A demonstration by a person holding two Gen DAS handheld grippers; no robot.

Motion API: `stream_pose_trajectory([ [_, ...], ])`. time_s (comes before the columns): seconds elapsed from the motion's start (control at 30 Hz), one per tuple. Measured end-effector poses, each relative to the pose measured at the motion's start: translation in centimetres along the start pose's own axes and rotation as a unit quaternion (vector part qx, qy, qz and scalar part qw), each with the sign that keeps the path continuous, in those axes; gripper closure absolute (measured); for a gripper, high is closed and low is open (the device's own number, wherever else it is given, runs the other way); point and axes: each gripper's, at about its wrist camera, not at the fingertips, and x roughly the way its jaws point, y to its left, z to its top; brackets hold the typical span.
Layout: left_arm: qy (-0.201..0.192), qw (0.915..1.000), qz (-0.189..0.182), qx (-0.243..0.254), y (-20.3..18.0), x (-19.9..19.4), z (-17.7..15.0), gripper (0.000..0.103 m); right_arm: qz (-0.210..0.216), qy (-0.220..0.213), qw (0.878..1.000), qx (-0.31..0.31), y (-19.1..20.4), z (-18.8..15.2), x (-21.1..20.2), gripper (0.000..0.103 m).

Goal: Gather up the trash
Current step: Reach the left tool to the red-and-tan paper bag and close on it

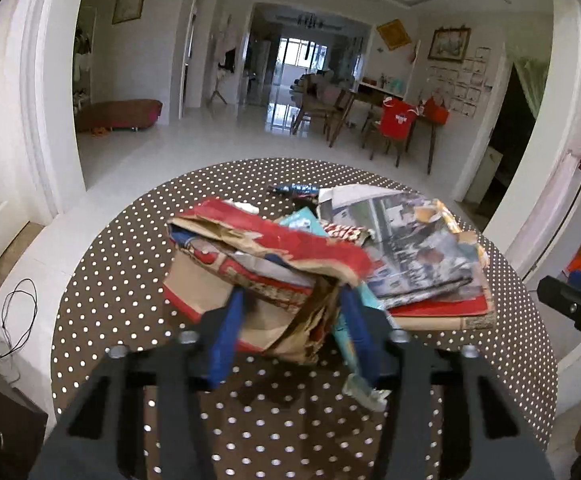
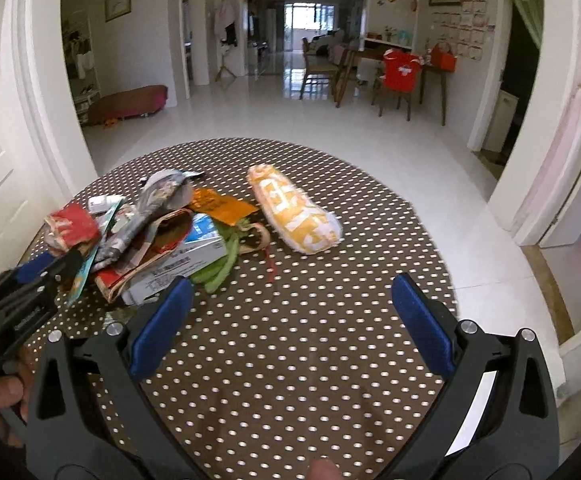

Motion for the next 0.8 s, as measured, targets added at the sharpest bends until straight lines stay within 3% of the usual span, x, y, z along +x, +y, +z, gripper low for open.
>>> stream_pose_trajectory([
  [0.07, 0.002, 0.9999, -0.013, -0.008, 0.7, 0.1, -0.1, 0.069, 0.011, 0.008, 1.0, 0.0, 0.5, 0.0, 0.6, 0.006],
  [0.2, -0.006, 0.9999, -0.007, -0.01, 1.5, -0.4, -0.2, 0.065, 0.025, 0.015, 1.0, -0.005, 1.7, 0.1, 1.3, 0.006],
  [0.23, -0.008, 0.9999, -0.004, -0.009, 1.6, -0.6, -0.3, 0.044, 0.026, 0.016, 1.0, -0.006, 2.0, 0.1, 1.3, 0.006],
  [0.27, -0.016, 0.9998, 0.003, -0.011, 1.9, -1.0, -0.4, 0.015, 0.026, 0.016, 1.0, -0.007, 2.0, 0.0, 1.2, 0.006],
  [0.3, -0.026, 0.9995, 0.014, -0.013, 2.2, -1.6, -0.5, 0.008, 0.026, 0.016, 1.0, -0.007, 2.0, 0.0, 1.1, 0.006],
  [0.47, -0.03, 0.9985, 0.032, -0.032, 4.9, -1.3, 0.5, 0.006, 0.023, 0.012, 1.0, -0.007, 2.2, 0.3, 0.8, 0.006],
  [0.7, 0.033, 0.9945, -0.043, -0.09, 7.7, 4.7, 2.3, 0.007, 0.03, 0.013, 0.999, -0.01, 3.2, 1.3, 1.3, 0.006],
  [0.73, 0.034, 0.9944, -0.045, -0.089, 7.6, 5.1, 2.3, 0.011, 0.035, 0.015, 0.999, -0.01, 3.4, 1.3, 1.5, 0.006],
  [0.77, 0.031, 0.9944, -0.053, -0.086, 7.2, 5.2, 2.4, 0.025, 0.042, 0.018, 0.999, -0.01, 3.6, 1.4, 1.8, 0.006],
  [0.8, 0.026, 0.9944, -0.061, -0.082, 7.1, 5.3, 2.5, 0.033, 0.049, 0.022, 0.998, -0.008, 3.7, 1.4, 2.1, 0.006],
])
